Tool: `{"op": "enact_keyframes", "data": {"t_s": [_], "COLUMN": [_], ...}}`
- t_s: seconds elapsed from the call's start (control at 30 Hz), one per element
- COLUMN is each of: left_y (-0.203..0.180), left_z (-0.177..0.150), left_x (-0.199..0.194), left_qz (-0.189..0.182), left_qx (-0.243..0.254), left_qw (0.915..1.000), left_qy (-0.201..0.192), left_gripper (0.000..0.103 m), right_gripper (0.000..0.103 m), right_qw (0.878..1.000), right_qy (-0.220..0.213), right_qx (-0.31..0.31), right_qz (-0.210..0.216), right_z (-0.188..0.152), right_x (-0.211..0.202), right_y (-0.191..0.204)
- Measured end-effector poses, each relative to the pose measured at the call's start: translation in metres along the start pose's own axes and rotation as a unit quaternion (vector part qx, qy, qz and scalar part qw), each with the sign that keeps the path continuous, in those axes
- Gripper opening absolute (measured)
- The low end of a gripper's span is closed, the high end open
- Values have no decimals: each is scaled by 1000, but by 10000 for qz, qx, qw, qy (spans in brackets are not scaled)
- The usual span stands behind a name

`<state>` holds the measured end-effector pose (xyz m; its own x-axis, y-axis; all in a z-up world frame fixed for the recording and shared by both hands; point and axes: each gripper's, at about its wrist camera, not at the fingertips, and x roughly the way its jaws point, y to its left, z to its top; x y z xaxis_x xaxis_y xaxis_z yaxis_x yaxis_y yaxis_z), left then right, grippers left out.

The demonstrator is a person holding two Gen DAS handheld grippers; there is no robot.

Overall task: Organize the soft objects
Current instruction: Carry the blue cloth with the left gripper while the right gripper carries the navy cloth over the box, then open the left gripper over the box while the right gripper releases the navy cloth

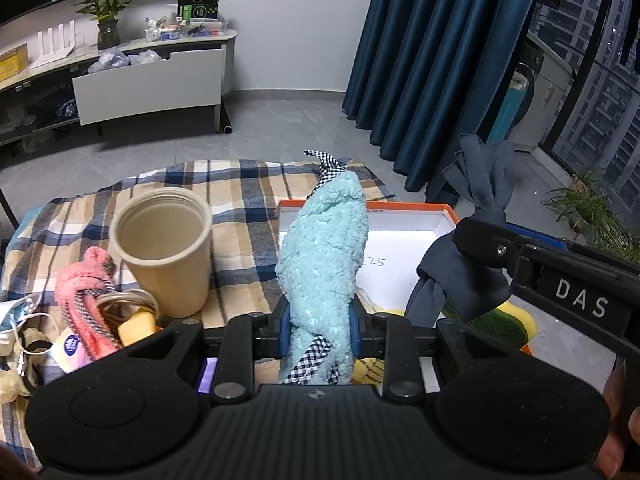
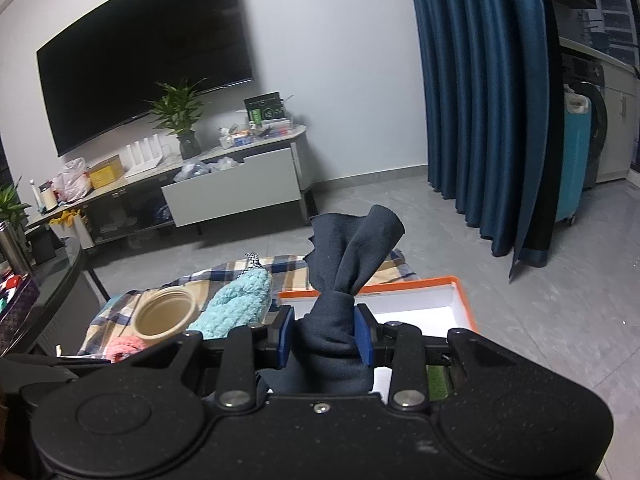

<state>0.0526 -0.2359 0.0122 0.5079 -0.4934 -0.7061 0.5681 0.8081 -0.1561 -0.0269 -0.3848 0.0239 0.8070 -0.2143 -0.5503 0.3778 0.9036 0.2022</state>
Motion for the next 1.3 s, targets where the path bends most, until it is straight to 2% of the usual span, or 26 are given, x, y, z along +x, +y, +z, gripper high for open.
{"op": "enact_keyframes", "data": {"t_s": [0.77, 0.83, 0.9, 1.0, 1.13, 1.3], "left_y": [-31, -34, -35, -36, -32, -23], "left_z": [13, 14, 14, 14, 13, 15], "left_x": [40, 44, 48, 48, 41, 23], "left_qz": [-125, -214, -280, -322, -236, 9], "left_qx": [59, 48, 10, 42, 45, 29], "left_qw": [9997, 9996, 9994, 9993, 9996, 10000], "left_qy": [207, 204, 210, 202, 152, 41], "left_gripper": [30, 32, 40, 43, 46, 65], "right_gripper": [42, 44, 67, 69, 69, 69], "right_qw": [9979, 9977, 9977, 9961, 9966, 9978], "right_qy": [132, 94, 27, -56, -128, -218], "right_qx": [184, 206, 194, 128, 222, 174], "right_qz": [-612, -644, -646, -867, -786, -606], "right_z": [5, 6, 7, 6, 4, 3], "right_x": [33, 36, 37, 35, 27, 15], "right_y": [-43, -47, -49, -50, -50, -38]}}
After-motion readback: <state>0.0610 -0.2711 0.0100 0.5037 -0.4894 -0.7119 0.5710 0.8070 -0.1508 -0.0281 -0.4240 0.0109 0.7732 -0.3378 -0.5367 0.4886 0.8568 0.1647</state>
